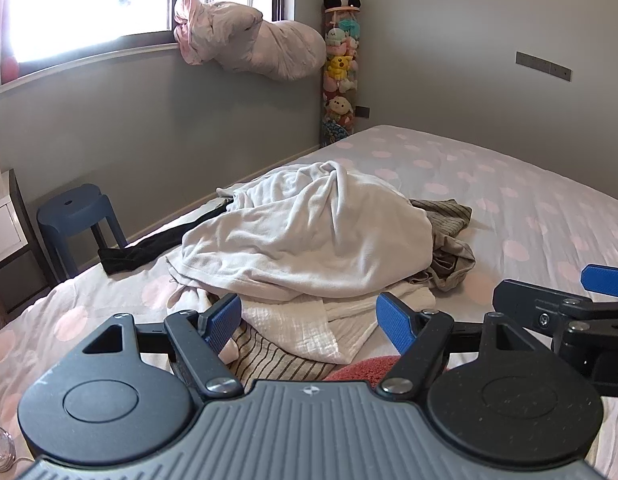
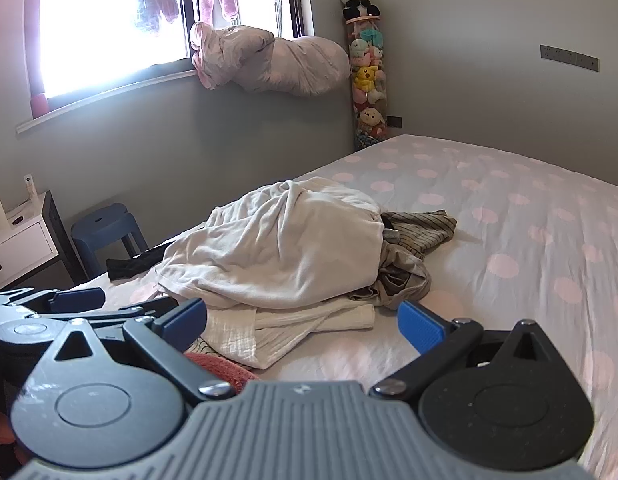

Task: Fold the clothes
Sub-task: 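Move both grippers toward the white shirt on the clothes pile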

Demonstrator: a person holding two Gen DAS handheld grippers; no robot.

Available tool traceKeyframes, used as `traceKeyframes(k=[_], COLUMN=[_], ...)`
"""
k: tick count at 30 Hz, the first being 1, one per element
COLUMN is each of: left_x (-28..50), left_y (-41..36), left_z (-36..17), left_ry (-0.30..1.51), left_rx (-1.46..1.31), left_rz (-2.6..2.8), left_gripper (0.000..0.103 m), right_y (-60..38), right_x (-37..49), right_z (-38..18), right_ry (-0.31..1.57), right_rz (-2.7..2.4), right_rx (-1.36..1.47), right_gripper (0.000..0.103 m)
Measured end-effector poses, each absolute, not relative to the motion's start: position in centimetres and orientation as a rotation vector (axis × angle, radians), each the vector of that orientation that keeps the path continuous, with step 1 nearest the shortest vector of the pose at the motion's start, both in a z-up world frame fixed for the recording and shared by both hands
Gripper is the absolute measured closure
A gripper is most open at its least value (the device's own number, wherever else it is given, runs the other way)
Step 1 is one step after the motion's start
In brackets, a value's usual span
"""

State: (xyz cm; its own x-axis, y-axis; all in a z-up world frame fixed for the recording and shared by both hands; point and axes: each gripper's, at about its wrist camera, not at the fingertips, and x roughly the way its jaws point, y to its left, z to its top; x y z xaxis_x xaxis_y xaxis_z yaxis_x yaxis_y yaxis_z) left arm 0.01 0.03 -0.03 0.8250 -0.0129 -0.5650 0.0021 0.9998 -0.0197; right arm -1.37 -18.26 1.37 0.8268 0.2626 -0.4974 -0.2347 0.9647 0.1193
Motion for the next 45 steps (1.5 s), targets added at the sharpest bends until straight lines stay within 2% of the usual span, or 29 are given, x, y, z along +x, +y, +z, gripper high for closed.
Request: traceKeyframes(k=[45], left_x=[0.4], left_y=[-0.4], left_z=[-1.0], left_ry=[0.661], left_rx=[-0.044], left_rz=[-0.017], left_gripper=[0.029], right_y=[-18.9], right_x=[-1.5], right_z=[0.6], right_ry=[0.558], right_rz=[0.244], right_rx=[0.087], right_gripper=[0.001])
